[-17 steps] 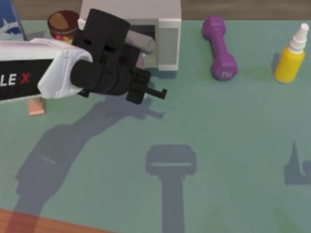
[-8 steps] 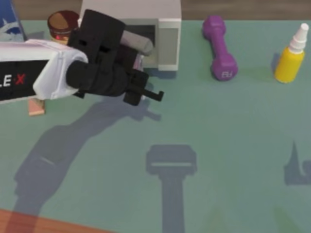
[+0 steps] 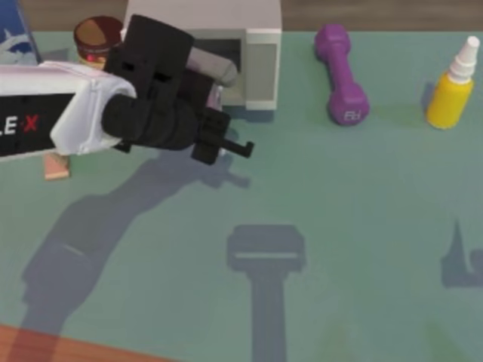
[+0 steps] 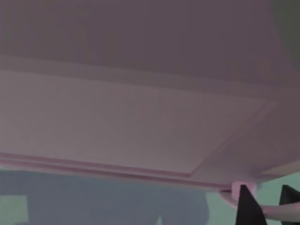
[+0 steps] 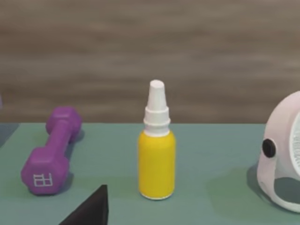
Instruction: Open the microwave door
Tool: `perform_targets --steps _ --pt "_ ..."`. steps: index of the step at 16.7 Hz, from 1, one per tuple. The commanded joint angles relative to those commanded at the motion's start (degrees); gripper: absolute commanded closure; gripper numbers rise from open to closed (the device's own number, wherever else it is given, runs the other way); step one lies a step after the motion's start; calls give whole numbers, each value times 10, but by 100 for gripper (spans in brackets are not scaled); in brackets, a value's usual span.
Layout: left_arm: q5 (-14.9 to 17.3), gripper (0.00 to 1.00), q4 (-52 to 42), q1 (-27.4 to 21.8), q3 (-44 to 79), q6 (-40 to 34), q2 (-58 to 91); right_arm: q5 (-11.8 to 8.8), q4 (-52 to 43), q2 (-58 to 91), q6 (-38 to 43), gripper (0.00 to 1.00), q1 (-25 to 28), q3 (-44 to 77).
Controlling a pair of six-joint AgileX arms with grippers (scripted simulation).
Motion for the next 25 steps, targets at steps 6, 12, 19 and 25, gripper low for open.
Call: perform_targets --steps 6,12,19,25 --pt "0 100 0 0 0 0 0 0 0 0 0 0 0 0" --pt "5 100 0 -5 1 -3 1 0 0 0 0 0 0 0" --pt "32 100 1 15 -17 37 -15 0 0 0 0 0 0 0" --pt "37 100 0 18 -21 44 -17 0 0 0 0 0 0 0"
